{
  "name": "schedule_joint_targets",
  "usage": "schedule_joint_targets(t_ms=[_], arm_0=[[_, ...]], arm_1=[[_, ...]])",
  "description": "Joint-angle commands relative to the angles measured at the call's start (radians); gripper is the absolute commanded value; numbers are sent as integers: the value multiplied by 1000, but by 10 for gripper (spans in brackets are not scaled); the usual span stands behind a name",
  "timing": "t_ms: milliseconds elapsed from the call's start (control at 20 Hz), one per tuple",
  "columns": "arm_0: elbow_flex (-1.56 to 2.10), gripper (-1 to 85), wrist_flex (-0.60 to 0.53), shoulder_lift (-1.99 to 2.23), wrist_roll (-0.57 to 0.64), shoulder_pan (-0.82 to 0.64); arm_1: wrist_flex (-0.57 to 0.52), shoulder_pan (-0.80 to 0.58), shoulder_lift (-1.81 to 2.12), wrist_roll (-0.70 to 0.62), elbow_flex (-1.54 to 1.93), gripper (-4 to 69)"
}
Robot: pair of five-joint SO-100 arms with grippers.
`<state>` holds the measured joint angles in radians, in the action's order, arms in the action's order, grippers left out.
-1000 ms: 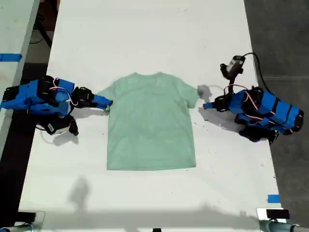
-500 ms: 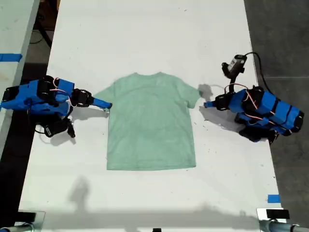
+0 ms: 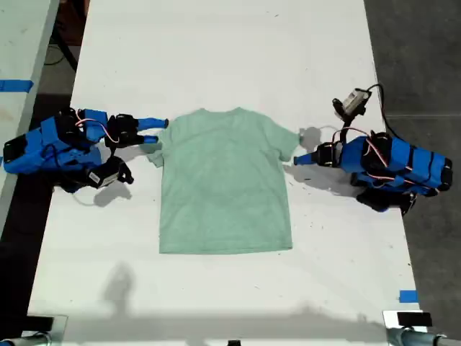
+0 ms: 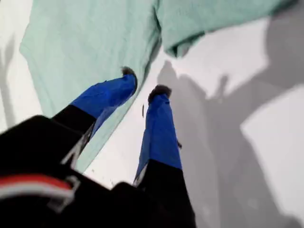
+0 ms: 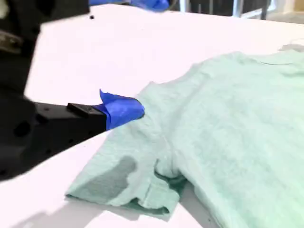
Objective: Fold t shirt
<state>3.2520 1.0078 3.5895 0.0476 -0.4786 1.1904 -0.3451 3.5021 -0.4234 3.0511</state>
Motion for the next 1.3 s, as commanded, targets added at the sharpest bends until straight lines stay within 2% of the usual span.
schedule_joint_targets(t_ms=[0, 50, 150, 250, 500, 800, 900, 950, 1000, 1250], arm_0=[[38, 422, 0, 8, -64, -34], [40, 377, 0, 8, -87, -18], [41, 272, 0, 8, -86, -6], [41, 214, 0, 6, -81, -14], [41, 209, 0, 6, -54, -12], [41, 208, 0, 6, -51, 0], [41, 207, 0, 6, -51, 0], [41, 206, 0, 6, -51, 3], [41, 206, 0, 6, -51, 5], [41, 204, 2, 6, -51, 3]], arm_1=[[-20, -84, -26, -72, -67, 104], [11, -144, -75, -98, -137, 123], [2, -212, -245, -156, -295, 203], [-26, -272, -546, -212, -460, 247], [-140, -456, -1065, -364, -684, 250], [-316, -492, -1519, -379, -808, 250], [-342, -476, -1687, -371, -874, 236], [-342, -465, -1761, -367, -907, 176], [-342, -459, -1810, -354, -927, 11], [-299, -531, -1631, -307, -853, 12]])
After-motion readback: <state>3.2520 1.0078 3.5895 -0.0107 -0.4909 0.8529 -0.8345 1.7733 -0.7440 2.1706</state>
